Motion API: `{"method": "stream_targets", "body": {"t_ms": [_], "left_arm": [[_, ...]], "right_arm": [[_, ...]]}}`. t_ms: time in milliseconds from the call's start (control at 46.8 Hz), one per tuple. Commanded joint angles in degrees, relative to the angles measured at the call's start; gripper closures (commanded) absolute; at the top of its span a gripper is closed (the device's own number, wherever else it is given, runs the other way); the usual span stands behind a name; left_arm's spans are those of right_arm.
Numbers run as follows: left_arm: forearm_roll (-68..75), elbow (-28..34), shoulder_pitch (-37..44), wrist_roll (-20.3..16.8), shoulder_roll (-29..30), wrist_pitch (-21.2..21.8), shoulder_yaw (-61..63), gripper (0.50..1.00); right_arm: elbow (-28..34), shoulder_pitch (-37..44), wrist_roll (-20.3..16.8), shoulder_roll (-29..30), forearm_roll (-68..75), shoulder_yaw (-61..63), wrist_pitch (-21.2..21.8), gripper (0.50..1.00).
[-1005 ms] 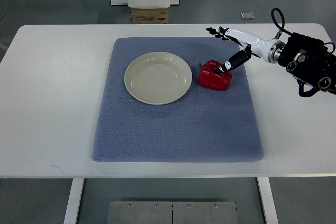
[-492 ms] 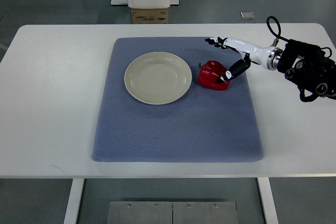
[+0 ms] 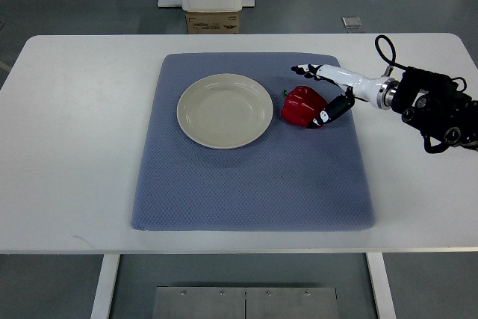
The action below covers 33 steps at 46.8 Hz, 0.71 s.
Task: Place red pepper on plate with right hand
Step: 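Close the right hand's fingers around the red bell pepper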
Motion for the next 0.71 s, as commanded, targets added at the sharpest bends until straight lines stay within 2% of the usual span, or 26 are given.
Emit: {"method": "stream_targets", "body": {"t_ms": [0, 214, 513, 620, 684], "left_arm": [[0.0, 0.0, 0.0, 0.0, 0.0, 0.0, 0.0, 0.500], [0.0, 0.0, 0.0, 0.0, 0.0, 0.0, 0.0, 0.500], [0.0, 0.0, 0.0, 0.0, 0.0, 0.0, 0.0, 0.500], [0.0, 0.0, 0.0, 0.0, 0.0, 0.0, 0.0, 0.500], [0.0, 0.0, 0.0, 0.0, 0.0, 0.0, 0.0, 0.500]], "right_arm": [[0.0, -0.2, -0.1, 0.4, 0.1, -0.1, -0.1, 0.548], [-0.2, -0.8, -0.4, 0.7, 0.0, -0.1, -0.1, 0.565], [-0.5, -1.7, -0.5, 1.2, 0.0, -0.1, -0.2, 0.628], [-0.8, -1.7, -0.6, 1.1, 0.0, -0.2, -0.2, 0.684], [-1.0, -1.7, -0.7, 1.1, 0.0, -0.4, -0.2, 0.770]]}}
